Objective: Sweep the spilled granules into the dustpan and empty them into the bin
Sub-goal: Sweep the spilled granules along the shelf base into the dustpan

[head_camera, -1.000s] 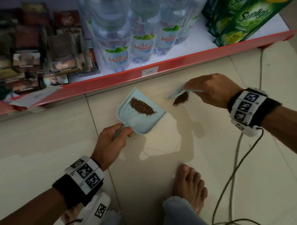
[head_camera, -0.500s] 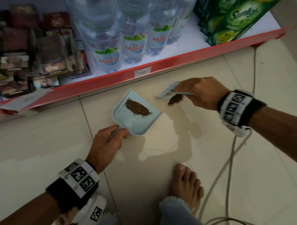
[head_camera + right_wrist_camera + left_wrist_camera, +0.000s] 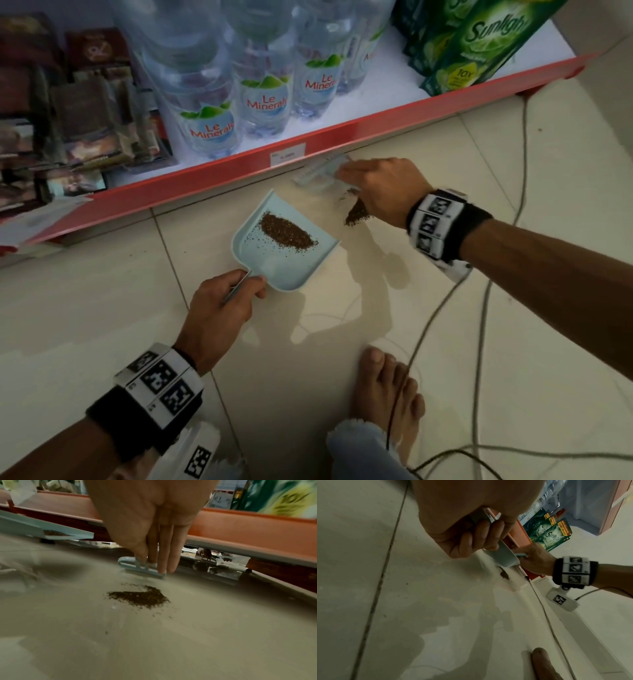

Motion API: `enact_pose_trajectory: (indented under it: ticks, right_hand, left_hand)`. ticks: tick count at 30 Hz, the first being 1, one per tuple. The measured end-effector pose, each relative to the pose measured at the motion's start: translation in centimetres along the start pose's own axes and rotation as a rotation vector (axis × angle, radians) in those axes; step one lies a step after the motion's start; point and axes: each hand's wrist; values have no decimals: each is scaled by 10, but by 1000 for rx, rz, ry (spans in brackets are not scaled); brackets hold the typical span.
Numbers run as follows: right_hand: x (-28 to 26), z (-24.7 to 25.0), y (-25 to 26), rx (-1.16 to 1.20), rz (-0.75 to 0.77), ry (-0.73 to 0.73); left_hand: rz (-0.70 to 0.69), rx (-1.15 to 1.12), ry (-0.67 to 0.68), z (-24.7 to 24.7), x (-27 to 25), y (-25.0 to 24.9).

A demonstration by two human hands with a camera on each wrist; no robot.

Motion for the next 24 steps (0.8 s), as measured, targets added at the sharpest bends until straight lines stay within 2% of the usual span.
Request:
enact_pose_trajectory:
  ticks: [2, 6, 10, 16, 20, 24]
  right_hand:
    - [-23, 4, -16, 23, -8, 41]
    - [-58, 13, -38, 33, -20, -102]
    - [-39, 16, -27, 56, -15, -199]
    - [7, 12, -4, 14, -57, -80]
    - [-16, 13, -25, 15, -66, 52]
    - [-45, 25, -42, 44, -78, -13]
  left_hand:
    - [5, -4, -7, 2, -1, 1]
    - [31, -10, -11, 7, 0, 2]
    - [25, 9, 8, 3, 1, -1]
    - [-3, 34, 10, -3, 3, 1]
    - [-8, 33, -1, 1, 1, 1]
    - [18, 25, -20, 5, 3, 7]
Point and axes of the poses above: each hand's wrist, its own x-axis towards the middle knuckle, its own z-axis out of the back of the hand, y = z × x, and after that the axes turned 7 degrees about -y, right-handed
